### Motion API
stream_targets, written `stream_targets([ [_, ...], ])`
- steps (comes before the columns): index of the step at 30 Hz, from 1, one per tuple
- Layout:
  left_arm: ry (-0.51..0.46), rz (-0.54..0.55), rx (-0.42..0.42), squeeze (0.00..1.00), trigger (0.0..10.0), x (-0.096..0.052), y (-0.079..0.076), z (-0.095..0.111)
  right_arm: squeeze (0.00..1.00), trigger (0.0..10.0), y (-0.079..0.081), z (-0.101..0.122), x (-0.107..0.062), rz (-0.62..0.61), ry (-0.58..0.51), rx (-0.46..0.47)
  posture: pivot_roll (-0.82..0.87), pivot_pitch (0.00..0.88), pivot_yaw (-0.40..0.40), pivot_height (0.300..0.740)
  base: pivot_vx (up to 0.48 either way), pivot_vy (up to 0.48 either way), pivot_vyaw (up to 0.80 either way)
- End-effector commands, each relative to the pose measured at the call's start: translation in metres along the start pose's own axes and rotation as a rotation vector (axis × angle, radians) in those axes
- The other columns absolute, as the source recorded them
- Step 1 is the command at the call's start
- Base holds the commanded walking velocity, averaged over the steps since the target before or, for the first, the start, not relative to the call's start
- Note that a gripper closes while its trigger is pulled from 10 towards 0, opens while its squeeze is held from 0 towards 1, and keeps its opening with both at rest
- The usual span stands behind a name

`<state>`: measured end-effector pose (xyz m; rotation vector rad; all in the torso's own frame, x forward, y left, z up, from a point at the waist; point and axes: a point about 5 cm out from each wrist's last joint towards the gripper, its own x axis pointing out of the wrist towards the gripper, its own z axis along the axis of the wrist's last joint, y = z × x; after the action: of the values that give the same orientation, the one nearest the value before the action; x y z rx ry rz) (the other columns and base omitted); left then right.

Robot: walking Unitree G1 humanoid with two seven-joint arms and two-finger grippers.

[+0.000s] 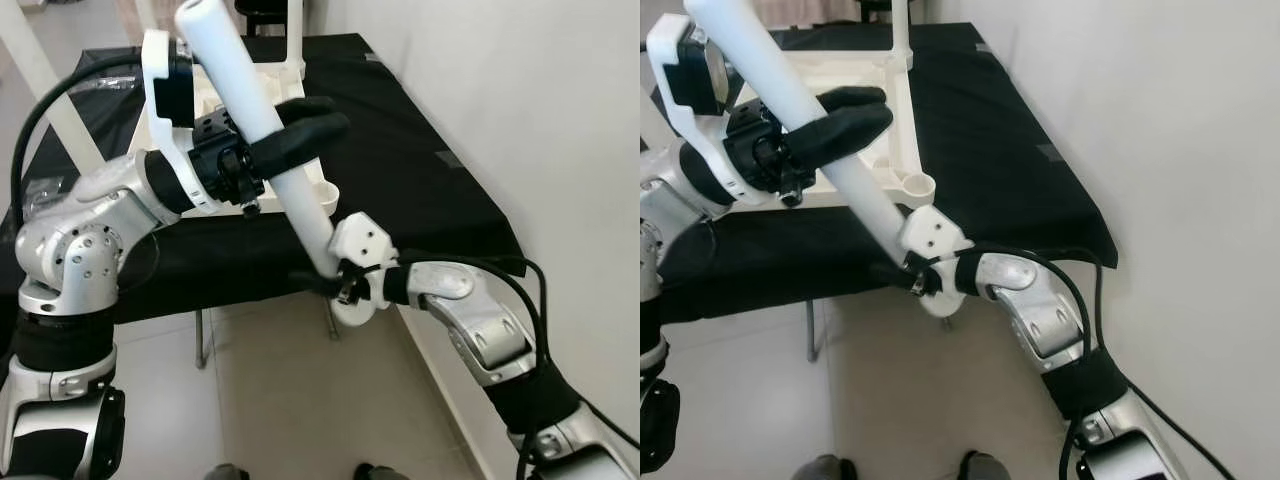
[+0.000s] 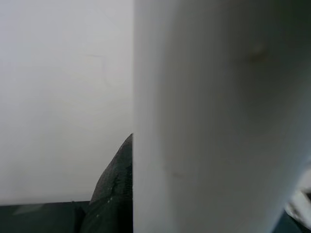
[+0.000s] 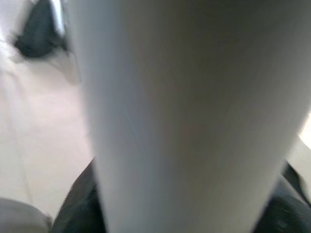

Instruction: Building children table

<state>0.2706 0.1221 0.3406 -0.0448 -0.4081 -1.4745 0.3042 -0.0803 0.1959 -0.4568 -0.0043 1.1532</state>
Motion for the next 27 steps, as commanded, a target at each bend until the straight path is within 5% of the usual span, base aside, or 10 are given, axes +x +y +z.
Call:
stream_targets([
  [1,0.032,-0.113,-0.085,0.0,0.0,0.007,-0.008,-0.011,1.0,10.0,-0.006,0.0,-0.003,-0.024,0.01,0.003,-0.01,0.141,-0.05,0.74,0.0,0.0,0.0],
  [4,0.033,-0.273,-0.075,0.0,0.0,0.015,-0.013,0.002,1.0,10.0,0.0,-0.002,-0.002,0.064,0.014,0.027,-0.01,0.14,-0.055,0.74,0.0,0.0,0.0],
  [6,0.035,-0.318,-0.065,0.0,0.0,0.019,-0.015,0.006,0.78,10.0,0.003,-0.004,-0.001,0.09,0.024,0.03,-0.01,0.14,-0.056,0.74,0.0,0.0,0.0],
  [7,0.035,-0.353,-0.057,0.0,0.0,0.021,-0.017,0.009,0.31,10.0,0.006,-0.005,0.001,0.109,0.026,0.039,-0.01,0.141,-0.058,0.74,0.0,0.0,0.0],
  [8,0.035,-0.353,-0.057,0.0,0.0,0.021,-0.017,0.009,0.31,10.0,0.006,-0.005,0.001,0.109,0.026,0.039,-0.01,0.141,-0.058,0.74,0.0,0.0,0.0],
  [9,0.046,-0.43,-0.048,0.0,0.0,0.026,-0.02,0.01,0.0,10.0,0.01,-0.002,0.009,0.131,-0.006,0.095,-0.01,0.141,-0.057,0.74,0.0,0.0,0.0],
  [12,0.05,-0.456,-0.042,0.0,0.0,0.027,-0.021,0.01,0.0,10.0,0.011,-0.001,0.012,0.137,-0.017,0.119,-0.01,0.14,-0.058,0.74,0.0,0.0,0.0],
  [13,0.053,-0.471,-0.034,0.0,0.0,0.029,-0.022,0.01,0.0,2.0,0.014,0.0,0.015,0.159,-0.03,0.146,-0.01,0.141,-0.058,0.74,0.0,0.0,0.0],
  [14,0.055,-0.481,-0.028,0.0,0.0,0.03,-0.022,0.011,0.0,0.0,0.016,0.001,0.016,0.178,-0.037,0.163,-0.01,0.142,-0.058,0.74,0.0,0.0,0.0],
  [27,0.047,-0.514,0.017,0.0,0.0,0.037,-0.015,0.021,0.0,0.0,0.012,0.0,0.016,0.146,-0.07,0.249,-0.02,0.14,-0.059,0.74,0.0,0.0,0.0],
])
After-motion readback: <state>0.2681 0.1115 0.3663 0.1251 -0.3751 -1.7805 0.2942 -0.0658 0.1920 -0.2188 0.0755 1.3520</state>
